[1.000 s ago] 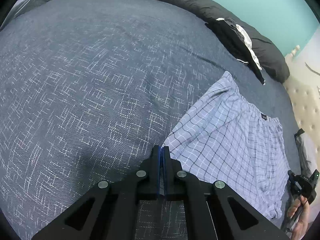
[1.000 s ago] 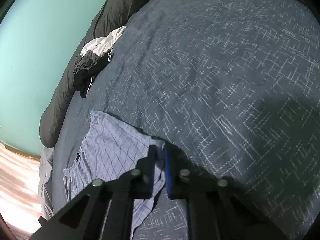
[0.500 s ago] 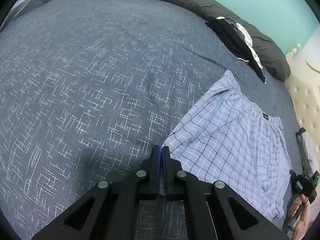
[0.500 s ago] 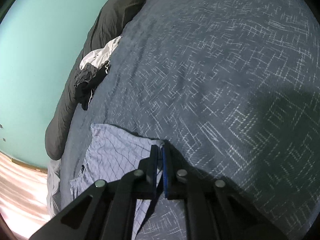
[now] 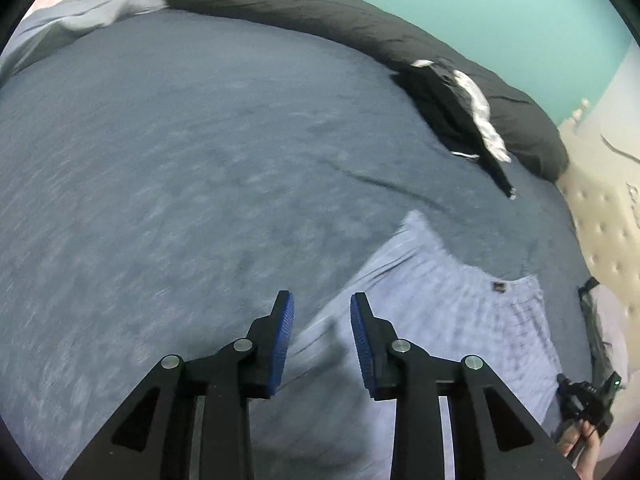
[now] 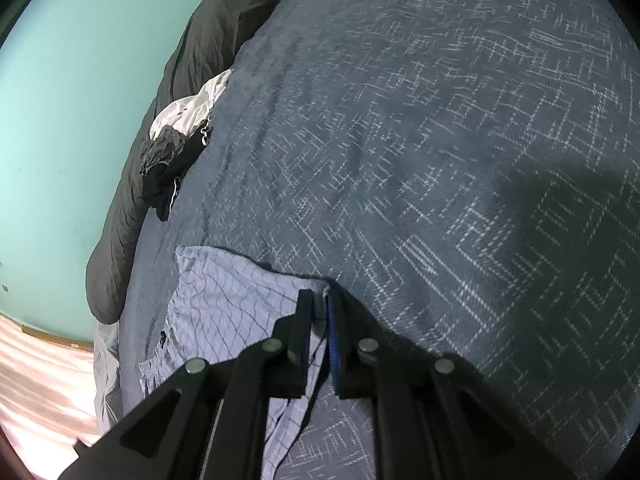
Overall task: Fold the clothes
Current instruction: 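Open the left gripper and pinch the waistband edge again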
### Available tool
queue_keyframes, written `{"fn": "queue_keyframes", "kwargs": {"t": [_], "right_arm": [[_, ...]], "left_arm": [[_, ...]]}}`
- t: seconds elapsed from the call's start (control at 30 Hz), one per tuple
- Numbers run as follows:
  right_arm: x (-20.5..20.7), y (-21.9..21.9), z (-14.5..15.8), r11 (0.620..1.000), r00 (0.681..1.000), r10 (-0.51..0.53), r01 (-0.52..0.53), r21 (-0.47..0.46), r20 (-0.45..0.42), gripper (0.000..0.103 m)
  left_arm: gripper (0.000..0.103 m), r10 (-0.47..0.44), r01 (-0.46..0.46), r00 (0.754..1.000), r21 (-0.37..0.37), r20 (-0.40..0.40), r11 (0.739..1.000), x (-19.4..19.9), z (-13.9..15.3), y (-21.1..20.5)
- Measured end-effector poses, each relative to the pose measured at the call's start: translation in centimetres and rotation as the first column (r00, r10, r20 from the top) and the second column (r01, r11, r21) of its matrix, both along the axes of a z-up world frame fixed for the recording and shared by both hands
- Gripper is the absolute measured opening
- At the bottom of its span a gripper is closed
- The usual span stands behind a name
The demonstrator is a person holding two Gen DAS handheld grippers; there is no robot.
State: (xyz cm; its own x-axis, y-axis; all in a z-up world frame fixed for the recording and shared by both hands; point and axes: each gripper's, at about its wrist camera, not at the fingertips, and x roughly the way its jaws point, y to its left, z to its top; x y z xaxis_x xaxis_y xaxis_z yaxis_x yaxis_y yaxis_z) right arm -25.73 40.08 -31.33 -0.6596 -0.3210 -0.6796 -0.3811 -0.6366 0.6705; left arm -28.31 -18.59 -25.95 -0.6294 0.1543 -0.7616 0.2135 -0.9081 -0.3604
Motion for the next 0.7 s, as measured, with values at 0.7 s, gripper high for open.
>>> {"fn": "queue_keyframes", "kwargs": {"t": [0.7], "right_arm": [[-0.1,1.3,-0.2,0.998,0.999,0.035,-0.036,-0.048,-0.014,0.008]], "left_arm": [[0.001,-0.142,0.149,0.985,-0.07,0.1,0.986,-11.5,-2.2,5.0]]}}
